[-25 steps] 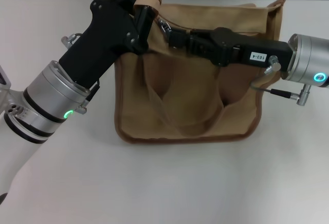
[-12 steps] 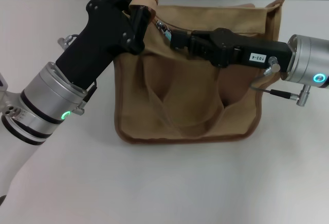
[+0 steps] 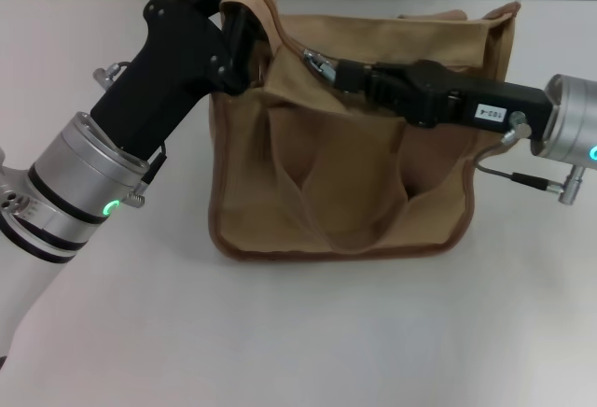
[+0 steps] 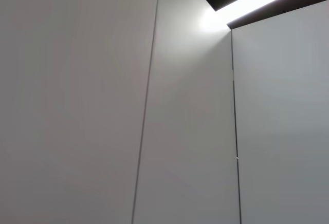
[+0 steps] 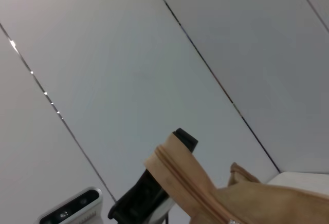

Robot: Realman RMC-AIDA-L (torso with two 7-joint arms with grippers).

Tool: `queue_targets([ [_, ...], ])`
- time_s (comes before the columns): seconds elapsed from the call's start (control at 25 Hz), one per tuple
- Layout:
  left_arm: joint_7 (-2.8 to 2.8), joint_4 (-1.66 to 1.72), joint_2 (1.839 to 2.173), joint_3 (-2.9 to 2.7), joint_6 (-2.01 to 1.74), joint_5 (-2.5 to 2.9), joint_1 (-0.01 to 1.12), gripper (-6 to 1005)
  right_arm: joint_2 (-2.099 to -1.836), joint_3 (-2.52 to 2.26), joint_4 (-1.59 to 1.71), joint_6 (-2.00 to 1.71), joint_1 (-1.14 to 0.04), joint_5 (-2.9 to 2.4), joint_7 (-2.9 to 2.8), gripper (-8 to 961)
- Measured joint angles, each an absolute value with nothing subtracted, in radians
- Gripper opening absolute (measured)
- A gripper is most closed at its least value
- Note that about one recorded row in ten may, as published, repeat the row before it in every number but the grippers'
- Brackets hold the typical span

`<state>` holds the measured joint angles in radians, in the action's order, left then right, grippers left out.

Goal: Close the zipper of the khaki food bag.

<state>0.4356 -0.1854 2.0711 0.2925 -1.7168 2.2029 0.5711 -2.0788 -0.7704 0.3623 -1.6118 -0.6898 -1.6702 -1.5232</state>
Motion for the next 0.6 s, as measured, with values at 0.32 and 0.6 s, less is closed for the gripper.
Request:
queue_targets([
  [0.32,0.436,-0.182,2.070,0.331,-1.710,2.203,0.554,77,-2.072,-0.769,0.413,-1.610,-0.624,-1.671,-1.543,10],
  [0.6,0.436,-0.174,2.068,0.353,-1.708,2.203,0.545,79,-2.051,-0.767,0.421,-1.610,-0.571,-1.671,-1.555,13],
])
